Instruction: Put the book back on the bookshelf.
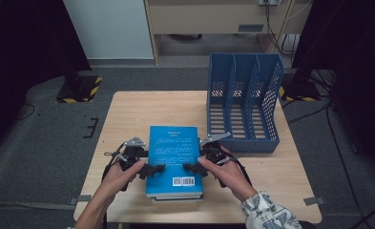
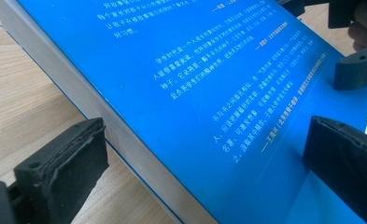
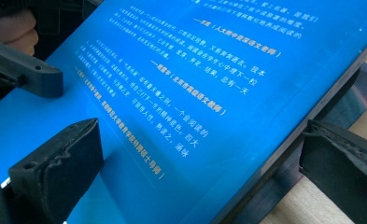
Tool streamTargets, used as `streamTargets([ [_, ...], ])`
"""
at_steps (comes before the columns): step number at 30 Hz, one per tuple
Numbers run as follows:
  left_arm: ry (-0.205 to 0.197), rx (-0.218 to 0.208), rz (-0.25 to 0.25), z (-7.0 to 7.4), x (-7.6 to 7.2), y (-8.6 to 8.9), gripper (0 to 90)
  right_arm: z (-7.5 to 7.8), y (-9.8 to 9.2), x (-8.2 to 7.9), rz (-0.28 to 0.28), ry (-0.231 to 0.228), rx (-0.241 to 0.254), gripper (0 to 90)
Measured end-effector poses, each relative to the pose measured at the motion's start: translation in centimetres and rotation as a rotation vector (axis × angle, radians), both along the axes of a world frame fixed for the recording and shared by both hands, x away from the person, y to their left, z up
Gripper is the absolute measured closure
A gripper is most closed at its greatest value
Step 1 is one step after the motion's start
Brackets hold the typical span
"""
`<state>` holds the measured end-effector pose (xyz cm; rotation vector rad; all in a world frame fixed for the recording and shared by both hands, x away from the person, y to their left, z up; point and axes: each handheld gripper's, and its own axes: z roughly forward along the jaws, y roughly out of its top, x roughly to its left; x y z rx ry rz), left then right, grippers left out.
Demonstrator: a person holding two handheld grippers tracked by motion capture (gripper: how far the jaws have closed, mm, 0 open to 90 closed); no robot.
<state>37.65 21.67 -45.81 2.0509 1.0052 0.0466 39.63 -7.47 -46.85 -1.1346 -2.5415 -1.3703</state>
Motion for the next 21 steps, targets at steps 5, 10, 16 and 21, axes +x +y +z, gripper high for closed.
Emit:
streamTargets([
  [5, 0.013, 0.0, -0.004, 0.0, 0.2, 0.0, 0.0, -0.4, -0.1, 0.4, -0.009, 0.035, 0.028, 0.0],
  [10, 0.033, -0.027, -0.014, -0.3, 0.6, 0.4, 0.0, -0.6, -0.2, 0.7, -0.011, 0.06, 0.04, 0.0],
  [16, 0.063, -0.062, -0.023, -0.7, 1.0, 0.8, 0.0, -0.7, -0.2, 0.9, -0.01, 0.077, 0.047, 0.0],
  [21, 0.076, -0.062, -0.028, -0.7, 1.2, 0.8, 0.0, -0.9, -0.3, 1.3, -0.01, 0.107, 0.062, 0.0],
])
